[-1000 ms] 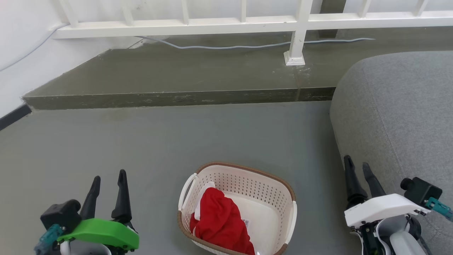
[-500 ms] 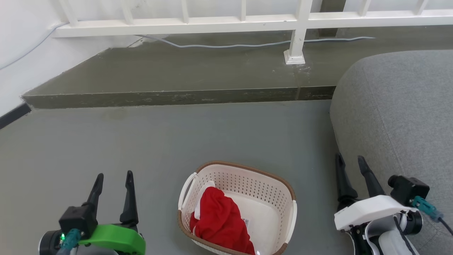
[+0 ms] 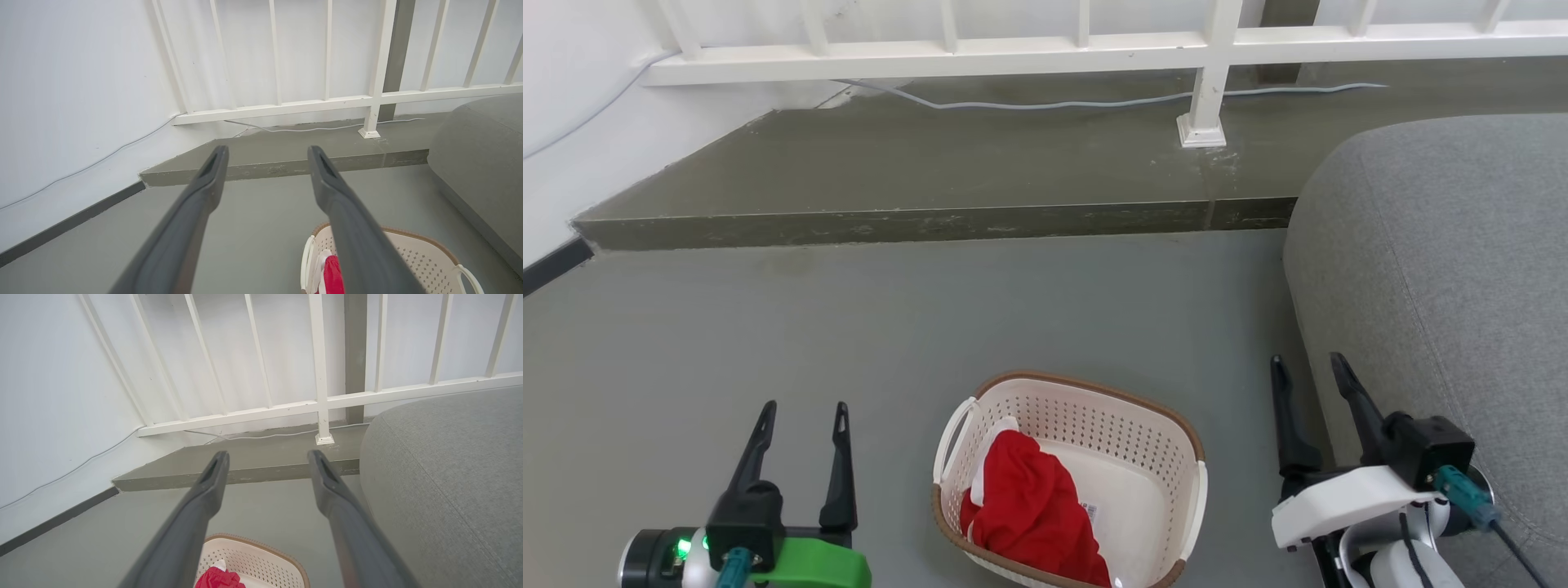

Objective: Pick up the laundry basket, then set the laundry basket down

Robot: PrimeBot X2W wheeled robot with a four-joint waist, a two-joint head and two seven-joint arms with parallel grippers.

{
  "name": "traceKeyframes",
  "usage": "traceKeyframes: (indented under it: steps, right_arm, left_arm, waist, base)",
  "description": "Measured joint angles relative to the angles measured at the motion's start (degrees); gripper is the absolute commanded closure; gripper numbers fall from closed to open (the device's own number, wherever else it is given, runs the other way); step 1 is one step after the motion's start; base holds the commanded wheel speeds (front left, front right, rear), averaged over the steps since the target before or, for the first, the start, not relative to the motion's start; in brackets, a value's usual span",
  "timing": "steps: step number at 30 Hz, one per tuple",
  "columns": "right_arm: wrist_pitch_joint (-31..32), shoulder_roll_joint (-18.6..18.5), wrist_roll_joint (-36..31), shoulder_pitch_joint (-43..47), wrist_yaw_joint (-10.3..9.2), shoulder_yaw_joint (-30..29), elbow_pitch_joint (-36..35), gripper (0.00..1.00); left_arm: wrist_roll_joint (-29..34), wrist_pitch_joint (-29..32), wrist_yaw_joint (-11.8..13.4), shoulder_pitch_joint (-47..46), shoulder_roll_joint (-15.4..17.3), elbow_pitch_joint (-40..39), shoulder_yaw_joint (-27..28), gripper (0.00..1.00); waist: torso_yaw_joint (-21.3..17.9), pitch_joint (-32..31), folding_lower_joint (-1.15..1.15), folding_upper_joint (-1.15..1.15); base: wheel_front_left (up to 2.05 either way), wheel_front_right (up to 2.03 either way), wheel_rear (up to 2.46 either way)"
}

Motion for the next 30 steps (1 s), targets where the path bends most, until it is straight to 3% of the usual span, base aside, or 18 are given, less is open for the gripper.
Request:
traceKeyframes:
  steps: [30]
  right_arm:
    - [-0.5,-0.1,-1.5,0.2,-0.88,0.9,-0.3,0.0]
  left_arm:
    - [-0.1,-0.2,-0.1,1.1,0.0,1.9,0.0,0.0]
  waist:
    - [-0.2,-0.2,0.0,0.0]
  base:
    - [0.0,0.0,0.0]
